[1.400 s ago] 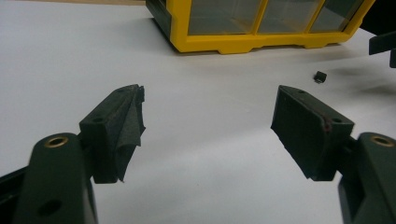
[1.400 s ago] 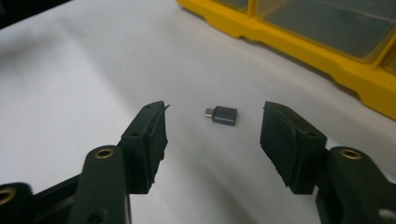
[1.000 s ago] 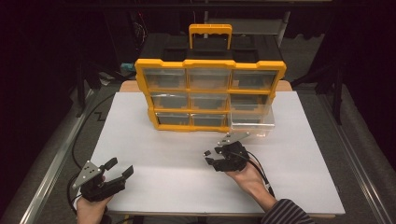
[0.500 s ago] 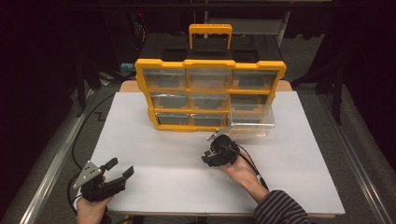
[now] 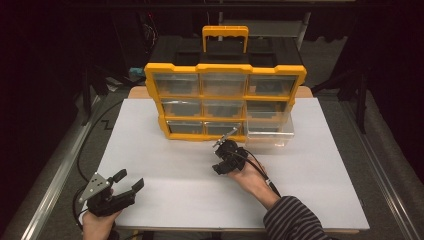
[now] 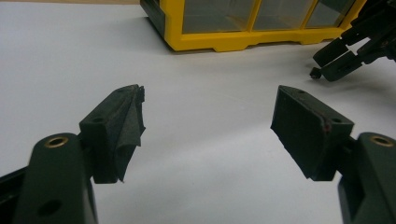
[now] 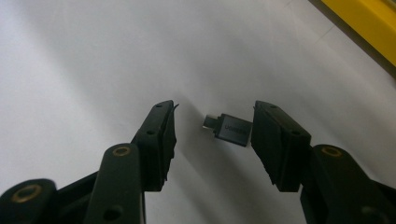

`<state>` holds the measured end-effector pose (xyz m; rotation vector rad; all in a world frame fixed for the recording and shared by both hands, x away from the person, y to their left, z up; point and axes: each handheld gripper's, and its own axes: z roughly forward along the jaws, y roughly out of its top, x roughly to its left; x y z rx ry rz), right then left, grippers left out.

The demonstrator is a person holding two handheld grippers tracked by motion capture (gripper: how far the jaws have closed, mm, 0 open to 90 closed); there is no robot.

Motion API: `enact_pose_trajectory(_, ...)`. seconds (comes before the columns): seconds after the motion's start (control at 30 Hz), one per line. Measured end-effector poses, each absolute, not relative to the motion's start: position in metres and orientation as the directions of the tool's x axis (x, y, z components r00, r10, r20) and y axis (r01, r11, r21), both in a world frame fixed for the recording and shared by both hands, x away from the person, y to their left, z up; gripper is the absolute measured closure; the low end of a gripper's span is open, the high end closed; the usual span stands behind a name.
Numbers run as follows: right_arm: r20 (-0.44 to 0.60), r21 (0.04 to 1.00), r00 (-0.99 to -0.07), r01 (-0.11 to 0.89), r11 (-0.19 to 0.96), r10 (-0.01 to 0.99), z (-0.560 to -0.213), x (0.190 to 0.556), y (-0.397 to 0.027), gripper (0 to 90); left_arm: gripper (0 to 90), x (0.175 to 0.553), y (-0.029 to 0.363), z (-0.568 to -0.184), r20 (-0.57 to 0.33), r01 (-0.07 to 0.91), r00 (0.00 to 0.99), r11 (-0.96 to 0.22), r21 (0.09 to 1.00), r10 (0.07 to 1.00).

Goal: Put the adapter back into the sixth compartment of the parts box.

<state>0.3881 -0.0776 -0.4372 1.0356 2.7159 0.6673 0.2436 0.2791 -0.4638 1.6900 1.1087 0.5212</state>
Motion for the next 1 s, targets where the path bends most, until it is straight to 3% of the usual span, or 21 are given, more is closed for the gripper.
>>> enact_pose_trajectory(0.5, 0.026, 0.399, -0.716, 0.647, 0.649, 0.698, -0.441, 0.402, -0.073, 55.9, 26.1, 0.244, 0.279, -0.464, -0.159, 0.425, 0.489, -0.075, 0.902, 0.858)
enact_pose_trajectory(0.8, -0.011, 0.383, -0.721, 0.637, 0.669, 0.693, -0.441, 0.401, -0.071, 64.6, 26.1, 0.244, 0.278, -0.464, -0.159, 0.426, 0.490, -0.077, 0.901, 0.857)
enact_pose_trajectory(1.0, -0.024, 0.382, -0.729, 0.625, 0.680, 0.684, -0.441, 0.400, -0.071, 65.1, 26.2, 0.244, 0.279, -0.464, -0.160, 0.427, 0.489, -0.075, 0.901, 0.857)
